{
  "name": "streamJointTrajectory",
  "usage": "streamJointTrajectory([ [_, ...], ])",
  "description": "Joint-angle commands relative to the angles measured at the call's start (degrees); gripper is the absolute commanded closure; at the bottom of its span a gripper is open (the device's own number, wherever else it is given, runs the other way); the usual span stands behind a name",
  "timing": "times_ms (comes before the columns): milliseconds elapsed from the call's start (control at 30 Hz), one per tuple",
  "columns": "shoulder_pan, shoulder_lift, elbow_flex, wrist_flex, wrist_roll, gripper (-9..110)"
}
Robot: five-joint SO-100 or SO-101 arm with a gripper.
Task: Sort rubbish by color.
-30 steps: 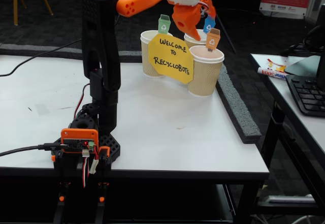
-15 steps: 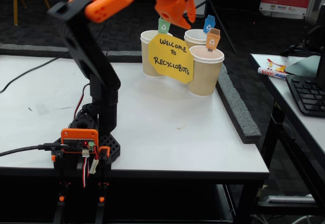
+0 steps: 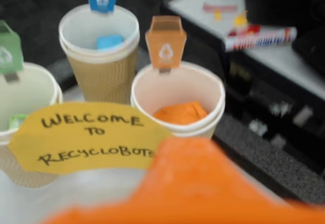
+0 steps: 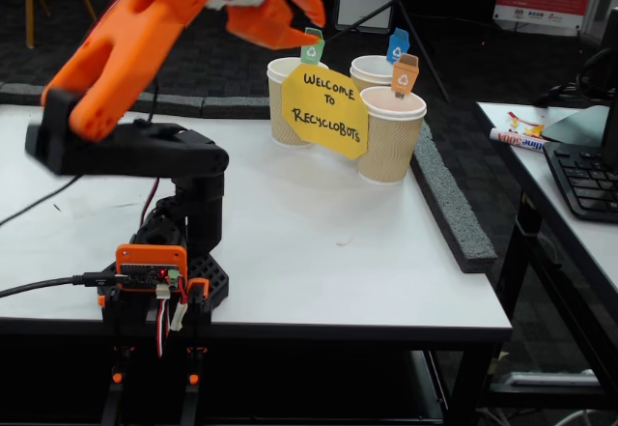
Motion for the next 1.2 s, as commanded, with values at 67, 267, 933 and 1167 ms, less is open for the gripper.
streamJointTrajectory([
  [67,-0.97,9.67,2.37,2.46,-0.53,101],
  [267,-3.25,17.31,6.24,4.39,-0.88,101],
  [933,-27.60,18.63,0.00,10.72,-0.62,101],
  [1167,-47.20,18.46,0.26,11.34,-1.05,101],
])
